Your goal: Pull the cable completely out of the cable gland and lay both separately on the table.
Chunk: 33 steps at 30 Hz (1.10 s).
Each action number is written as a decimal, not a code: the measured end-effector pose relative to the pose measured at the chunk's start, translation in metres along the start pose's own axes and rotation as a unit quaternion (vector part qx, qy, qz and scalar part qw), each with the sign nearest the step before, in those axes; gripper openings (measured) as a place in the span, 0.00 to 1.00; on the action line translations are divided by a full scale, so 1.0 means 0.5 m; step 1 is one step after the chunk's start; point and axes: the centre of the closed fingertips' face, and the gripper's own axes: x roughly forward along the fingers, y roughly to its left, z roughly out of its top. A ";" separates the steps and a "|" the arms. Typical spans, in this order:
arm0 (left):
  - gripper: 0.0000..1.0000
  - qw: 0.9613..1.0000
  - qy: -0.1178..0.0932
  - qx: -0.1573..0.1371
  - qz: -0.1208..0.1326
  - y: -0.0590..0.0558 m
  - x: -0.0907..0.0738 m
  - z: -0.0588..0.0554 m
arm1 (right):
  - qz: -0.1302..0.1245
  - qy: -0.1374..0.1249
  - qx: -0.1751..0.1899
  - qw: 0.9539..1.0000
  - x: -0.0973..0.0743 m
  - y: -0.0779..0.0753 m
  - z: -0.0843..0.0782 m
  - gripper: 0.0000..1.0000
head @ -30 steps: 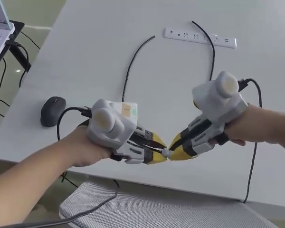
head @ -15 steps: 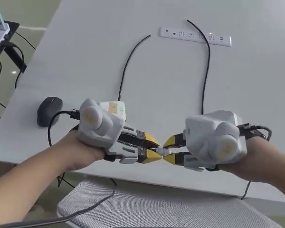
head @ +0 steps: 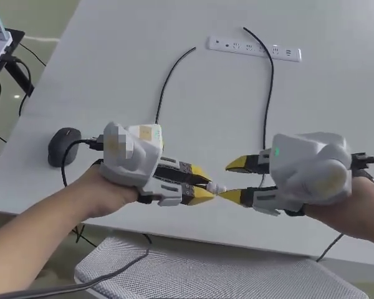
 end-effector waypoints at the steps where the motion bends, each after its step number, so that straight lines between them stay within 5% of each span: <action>1: 0.16 1.000 -0.007 -0.003 0.003 0.003 -0.003 0.007 | -0.013 0.002 0.001 1.000 -0.006 -0.004 -0.002 0.24; 3: 0.16 0.999 -0.031 -0.010 0.015 0.012 -0.015 0.032 | -0.049 0.009 -0.003 0.999 -0.010 -0.018 -0.006 0.22; 6: 0.16 0.999 -0.046 -0.018 0.022 0.020 -0.025 0.049 | -0.063 -0.003 0.024 0.998 -0.009 -0.020 0.006 0.19; 8: 0.16 0.998 -0.052 -0.019 0.027 0.024 -0.032 0.061 | -0.084 -0.004 0.007 0.996 -0.014 -0.032 0.016 0.19; 14: 0.15 0.998 -0.056 -0.017 0.030 0.025 -0.038 0.088 | -0.094 -0.009 -0.002 0.996 -0.019 -0.040 0.026 0.15; 33: 0.15 1.000 -0.022 0.005 0.015 0.015 -0.018 0.070 | -0.080 0.017 -0.030 0.996 0.011 -0.028 0.009 0.01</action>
